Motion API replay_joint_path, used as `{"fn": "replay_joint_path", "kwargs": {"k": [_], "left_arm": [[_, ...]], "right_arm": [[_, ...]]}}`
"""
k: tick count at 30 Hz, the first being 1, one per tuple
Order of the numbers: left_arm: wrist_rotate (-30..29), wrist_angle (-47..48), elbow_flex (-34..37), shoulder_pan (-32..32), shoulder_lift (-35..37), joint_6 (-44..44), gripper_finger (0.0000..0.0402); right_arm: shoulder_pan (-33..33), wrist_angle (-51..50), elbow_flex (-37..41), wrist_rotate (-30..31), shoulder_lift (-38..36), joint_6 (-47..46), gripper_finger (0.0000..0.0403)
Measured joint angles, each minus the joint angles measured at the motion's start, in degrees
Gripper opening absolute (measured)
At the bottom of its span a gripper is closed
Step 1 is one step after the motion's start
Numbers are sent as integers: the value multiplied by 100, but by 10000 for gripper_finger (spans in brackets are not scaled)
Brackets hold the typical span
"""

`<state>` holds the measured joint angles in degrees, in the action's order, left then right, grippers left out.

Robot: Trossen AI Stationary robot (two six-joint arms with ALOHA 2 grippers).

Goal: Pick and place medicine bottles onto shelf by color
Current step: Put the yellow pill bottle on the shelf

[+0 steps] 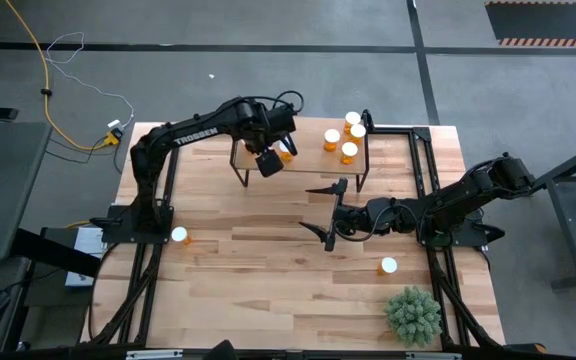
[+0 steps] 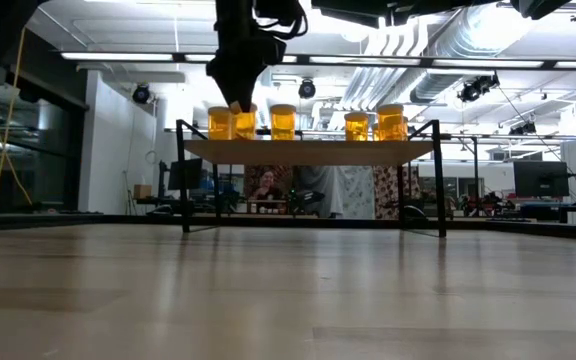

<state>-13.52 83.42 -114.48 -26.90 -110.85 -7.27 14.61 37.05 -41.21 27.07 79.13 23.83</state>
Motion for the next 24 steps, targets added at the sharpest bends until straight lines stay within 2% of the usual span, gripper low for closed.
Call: {"fn": "replay_joint_path", "kwargs": {"k": [17,24], "left_arm": [[-73,-248,-12,-128,0,105,234],[-83,-267,-440,-242,4,105,234]], "right_arm": [[0,1,0,-2,0,-87,385],[0,1,0,-2,0,-87,385]]}}
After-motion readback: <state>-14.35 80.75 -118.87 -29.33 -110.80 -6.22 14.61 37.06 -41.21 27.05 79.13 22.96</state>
